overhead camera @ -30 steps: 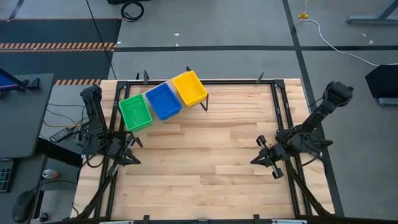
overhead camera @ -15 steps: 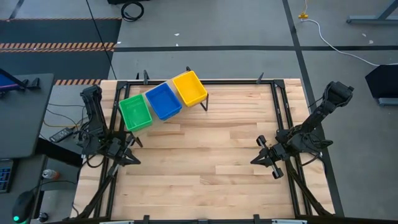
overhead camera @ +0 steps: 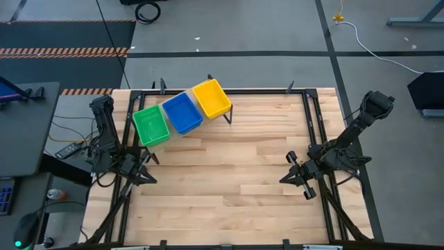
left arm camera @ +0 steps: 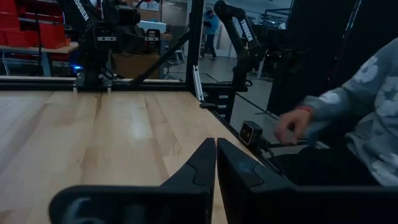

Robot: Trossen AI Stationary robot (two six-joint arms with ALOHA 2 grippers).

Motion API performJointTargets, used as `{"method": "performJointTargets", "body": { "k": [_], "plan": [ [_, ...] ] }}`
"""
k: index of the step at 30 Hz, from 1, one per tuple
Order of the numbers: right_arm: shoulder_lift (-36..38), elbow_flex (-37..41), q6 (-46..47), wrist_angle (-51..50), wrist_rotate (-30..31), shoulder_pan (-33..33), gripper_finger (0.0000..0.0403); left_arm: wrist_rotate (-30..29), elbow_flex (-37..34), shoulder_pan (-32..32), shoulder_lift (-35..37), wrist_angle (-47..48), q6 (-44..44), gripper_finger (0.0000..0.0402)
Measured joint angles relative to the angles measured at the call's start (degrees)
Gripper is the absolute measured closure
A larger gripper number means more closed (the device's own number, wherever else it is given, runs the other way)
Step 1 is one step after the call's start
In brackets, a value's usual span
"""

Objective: Stack baskets on shelf by color
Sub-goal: Return to Home Position

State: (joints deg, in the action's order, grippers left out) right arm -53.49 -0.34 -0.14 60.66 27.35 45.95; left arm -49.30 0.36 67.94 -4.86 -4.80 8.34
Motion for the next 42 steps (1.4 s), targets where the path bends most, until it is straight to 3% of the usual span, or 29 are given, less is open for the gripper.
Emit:
{"method": "performJointTargets", "body": {
  "k": [42],
  "plan": [
    [-0.02,0.00,0.00,0.00,-0.02,0.00,0.0387,0.02,0.00,0.02,0.00,-0.04,0.02,0.0375]
  ]
}}
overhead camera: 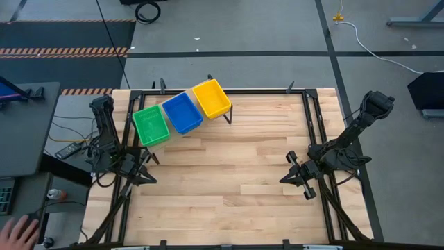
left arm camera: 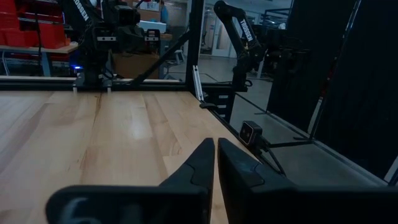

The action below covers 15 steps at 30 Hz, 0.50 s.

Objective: Stack baskets on shelf by color
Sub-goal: Return to Home Position

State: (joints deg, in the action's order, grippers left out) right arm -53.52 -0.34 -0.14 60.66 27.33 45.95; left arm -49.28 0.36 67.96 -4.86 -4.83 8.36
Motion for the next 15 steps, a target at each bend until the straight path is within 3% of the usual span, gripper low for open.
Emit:
{"method": "performJointTargets", "body": {
  "k": [15],
  "plan": [
    [0.02,0.00,0.02,0.00,0.01,0.00,0.0387,0.01,0.00,0.00,0.00,0.01,0.00,0.0377]
  ]
}}
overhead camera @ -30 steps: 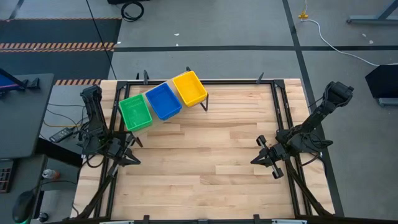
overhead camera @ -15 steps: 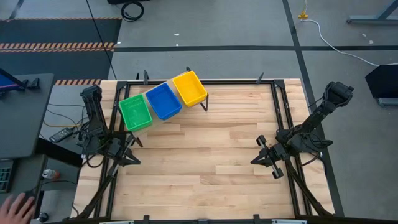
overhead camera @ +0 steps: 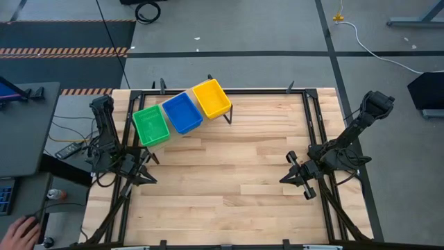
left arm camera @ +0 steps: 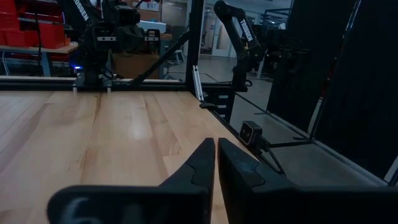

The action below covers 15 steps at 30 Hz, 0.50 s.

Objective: Stack baskets on shelf by color
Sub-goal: Return to Home Position

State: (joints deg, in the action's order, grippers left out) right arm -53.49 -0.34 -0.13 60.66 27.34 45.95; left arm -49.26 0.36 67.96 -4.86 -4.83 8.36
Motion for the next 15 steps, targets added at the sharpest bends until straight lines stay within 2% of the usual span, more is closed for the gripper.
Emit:
{"method": "performJointTargets", "body": {
  "k": [7,15],
  "plan": [
    [0.00,0.00,-0.02,0.00,-0.01,-0.02,0.0387,0.01,0.00,0.00,0.00,0.01,0.00,0.0368],
    [-0.01,0.00,0.00,0.00,0.00,-0.02,0.0387,0.00,0.00,-0.01,0.00,0.00,0.00,0.0376]
  ]
}}
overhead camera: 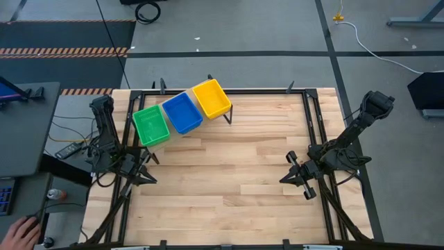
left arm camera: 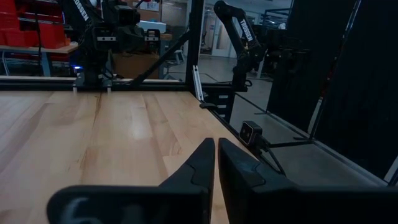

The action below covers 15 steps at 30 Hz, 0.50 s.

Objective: Stack baskets on shelf by color
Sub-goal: Return to Home Position

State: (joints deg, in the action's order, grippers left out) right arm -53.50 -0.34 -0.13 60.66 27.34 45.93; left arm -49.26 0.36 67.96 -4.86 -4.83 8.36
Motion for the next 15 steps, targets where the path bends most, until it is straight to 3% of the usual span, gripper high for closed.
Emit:
{"method": "performJointTargets", "body": {
  "k": [15],
  "plan": [
    [0.01,0.00,0.00,0.00,-0.01,0.01,0.0387,0.01,-0.02,0.01,0.00,-0.01,0.00,0.0372]
  ]
}}
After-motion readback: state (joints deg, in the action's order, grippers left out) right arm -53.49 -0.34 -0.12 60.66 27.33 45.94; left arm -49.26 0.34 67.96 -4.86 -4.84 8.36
